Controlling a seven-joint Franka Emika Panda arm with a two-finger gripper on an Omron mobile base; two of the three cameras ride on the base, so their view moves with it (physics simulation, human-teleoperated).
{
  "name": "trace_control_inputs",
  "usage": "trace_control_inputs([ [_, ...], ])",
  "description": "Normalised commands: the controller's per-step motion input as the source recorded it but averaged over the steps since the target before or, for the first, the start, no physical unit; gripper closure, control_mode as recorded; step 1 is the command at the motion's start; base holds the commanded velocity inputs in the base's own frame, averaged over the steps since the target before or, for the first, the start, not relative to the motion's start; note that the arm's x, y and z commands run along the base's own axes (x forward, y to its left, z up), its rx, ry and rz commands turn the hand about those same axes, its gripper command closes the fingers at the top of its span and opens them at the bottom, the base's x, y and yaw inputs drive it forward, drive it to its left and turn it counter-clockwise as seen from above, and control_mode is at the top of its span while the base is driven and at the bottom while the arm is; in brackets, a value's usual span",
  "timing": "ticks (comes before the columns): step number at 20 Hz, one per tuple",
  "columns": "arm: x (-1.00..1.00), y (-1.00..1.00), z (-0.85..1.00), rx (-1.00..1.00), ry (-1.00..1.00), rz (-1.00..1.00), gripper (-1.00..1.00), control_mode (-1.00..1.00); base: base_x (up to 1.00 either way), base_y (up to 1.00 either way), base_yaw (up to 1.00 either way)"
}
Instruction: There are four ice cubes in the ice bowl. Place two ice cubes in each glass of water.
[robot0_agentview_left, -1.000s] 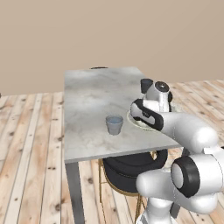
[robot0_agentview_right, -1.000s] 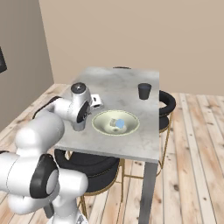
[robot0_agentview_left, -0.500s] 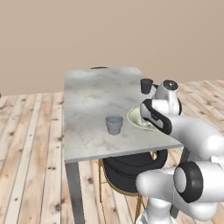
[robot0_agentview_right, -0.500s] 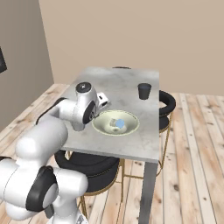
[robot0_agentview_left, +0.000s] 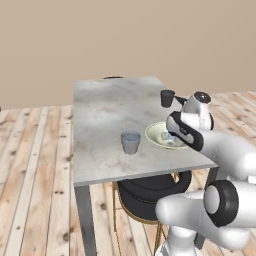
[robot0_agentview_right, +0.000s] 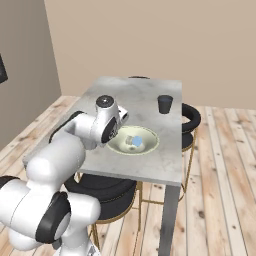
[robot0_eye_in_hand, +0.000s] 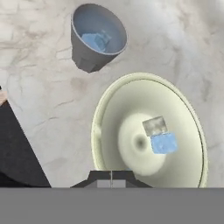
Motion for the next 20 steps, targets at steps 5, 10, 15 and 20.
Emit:
trace_control_inputs([
  [5, 0.24, -0.04, -0.13, -0.2, 0.18, 0.32, 1.0, -1.0, 0.0, 0.0, 0.0],
  [10, 0.33, 0.05, -0.06, -0.17, 0.05, 0.15, -1.0, -1.0, 0.0, 0.0, 0.0],
  [15, 0.04, 0.0, -0.16, -0.02, -0.07, -0.07, -1.0, -1.0, 0.0, 0.0, 0.0],
  [20, 0.17, 0.03, -0.36, 0.0, -0.09, -0.15, -1.0, -1.0, 0.0, 0.0, 0.0],
])
